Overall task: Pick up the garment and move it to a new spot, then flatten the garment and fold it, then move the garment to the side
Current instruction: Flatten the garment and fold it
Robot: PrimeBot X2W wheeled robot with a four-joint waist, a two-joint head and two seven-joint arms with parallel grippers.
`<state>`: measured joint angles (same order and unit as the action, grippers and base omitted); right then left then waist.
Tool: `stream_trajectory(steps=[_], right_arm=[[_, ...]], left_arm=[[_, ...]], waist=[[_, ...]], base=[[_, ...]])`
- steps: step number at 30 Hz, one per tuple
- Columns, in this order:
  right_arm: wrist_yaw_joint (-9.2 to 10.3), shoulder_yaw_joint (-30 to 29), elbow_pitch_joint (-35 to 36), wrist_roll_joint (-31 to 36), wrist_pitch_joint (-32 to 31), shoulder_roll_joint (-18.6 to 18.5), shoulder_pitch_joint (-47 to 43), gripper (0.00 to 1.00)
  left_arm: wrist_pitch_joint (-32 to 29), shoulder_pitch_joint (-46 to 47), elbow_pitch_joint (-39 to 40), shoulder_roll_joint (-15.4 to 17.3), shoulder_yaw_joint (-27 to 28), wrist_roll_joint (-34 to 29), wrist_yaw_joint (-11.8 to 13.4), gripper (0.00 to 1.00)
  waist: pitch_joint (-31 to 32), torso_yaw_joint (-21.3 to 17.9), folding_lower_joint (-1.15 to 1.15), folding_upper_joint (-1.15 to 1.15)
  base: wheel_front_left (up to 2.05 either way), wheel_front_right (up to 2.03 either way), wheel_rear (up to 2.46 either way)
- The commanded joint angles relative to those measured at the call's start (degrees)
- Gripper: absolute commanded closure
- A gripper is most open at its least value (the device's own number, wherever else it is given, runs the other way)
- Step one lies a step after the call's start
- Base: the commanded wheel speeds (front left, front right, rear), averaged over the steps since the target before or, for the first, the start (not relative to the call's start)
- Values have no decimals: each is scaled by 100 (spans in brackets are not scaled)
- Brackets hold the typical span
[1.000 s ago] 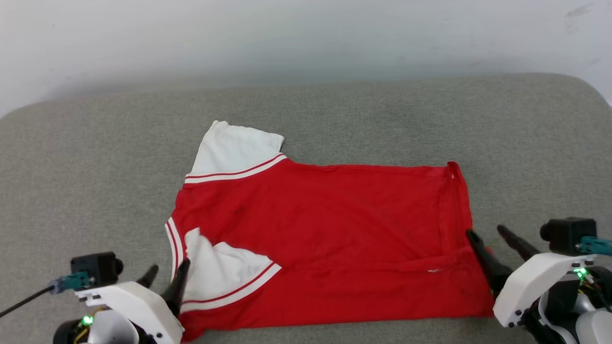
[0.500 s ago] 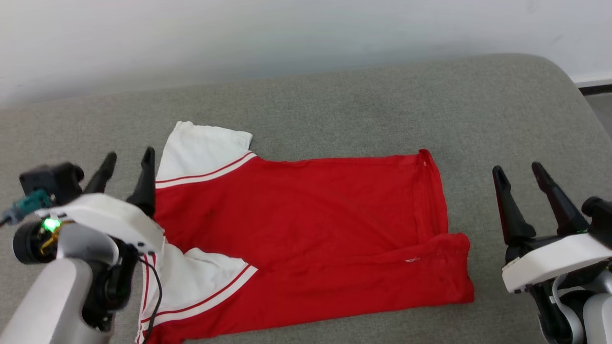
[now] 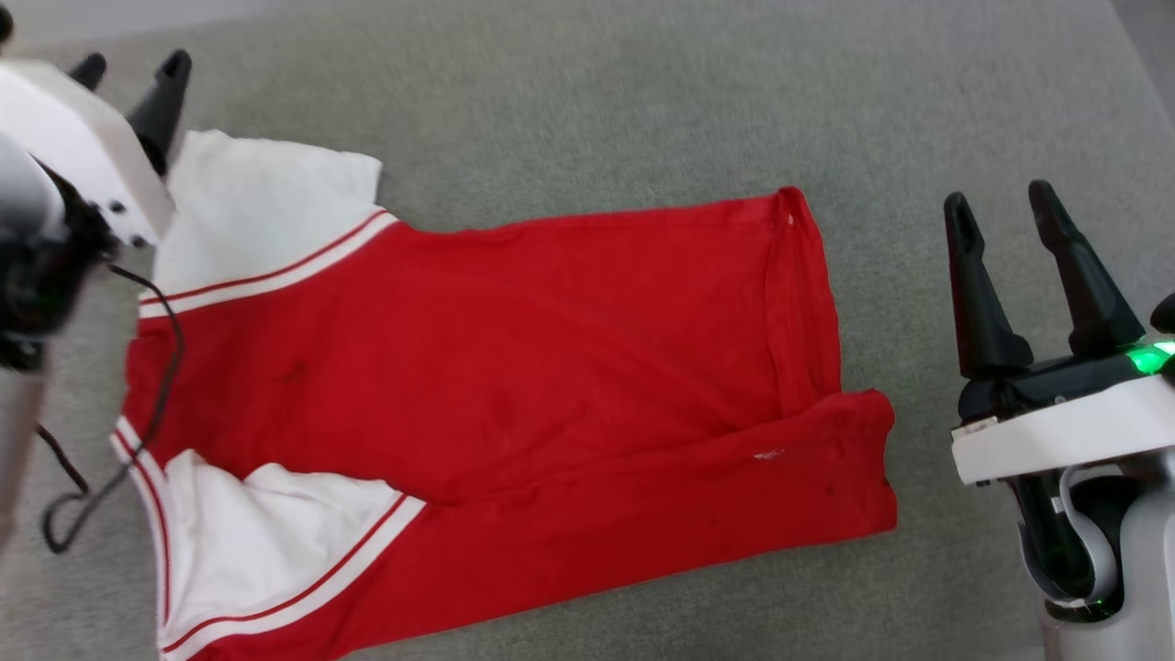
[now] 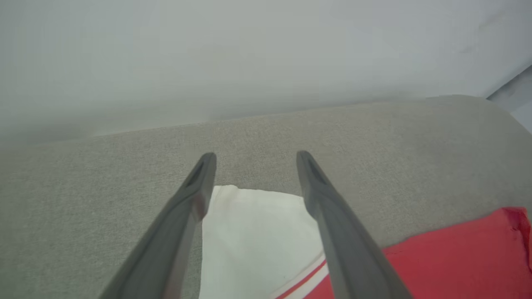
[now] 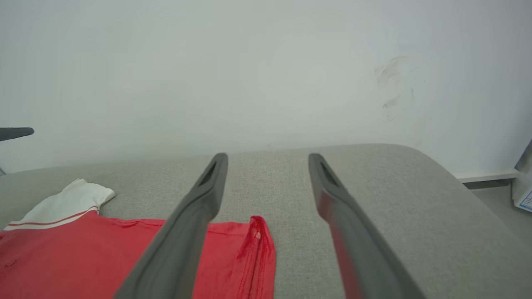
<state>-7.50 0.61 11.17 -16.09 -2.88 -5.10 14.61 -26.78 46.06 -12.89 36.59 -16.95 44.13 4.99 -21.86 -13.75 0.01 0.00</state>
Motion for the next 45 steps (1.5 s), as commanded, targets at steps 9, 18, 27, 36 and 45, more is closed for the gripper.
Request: stream_trajectory(steps=[9,18,27,36,45], right_arm=[[2,307,-92,-199,237,137,234,0],[2,476,-403,-391,447,181,363,0],[2,526,-636,-730,294,72,465,0],[1,386,-1662,-1727,-1235,-514,1221,0],[2,496,-2650,-2008,-2952,-892,2266,0]], left_arm=[[-2264,970,-401,736,-340,222,-50,0],[-3200,826,-813,796,-617,321,161,42],[-2966,653,-1024,513,-586,458,205,100],[-2236,1108,-942,211,-530,394,-52,100],[-1883,1353,-736,-287,-832,235,-303,100]], waist=[[-926,-457,-1,0],[-1262,-678,-1,0],[-1156,-649,-1,0],[-756,-146,-1,0],[-771,449,-1,0]], base=[[0,0,0],[0,0,0],[0,0,0],[0,0,0],[0,0,0]])
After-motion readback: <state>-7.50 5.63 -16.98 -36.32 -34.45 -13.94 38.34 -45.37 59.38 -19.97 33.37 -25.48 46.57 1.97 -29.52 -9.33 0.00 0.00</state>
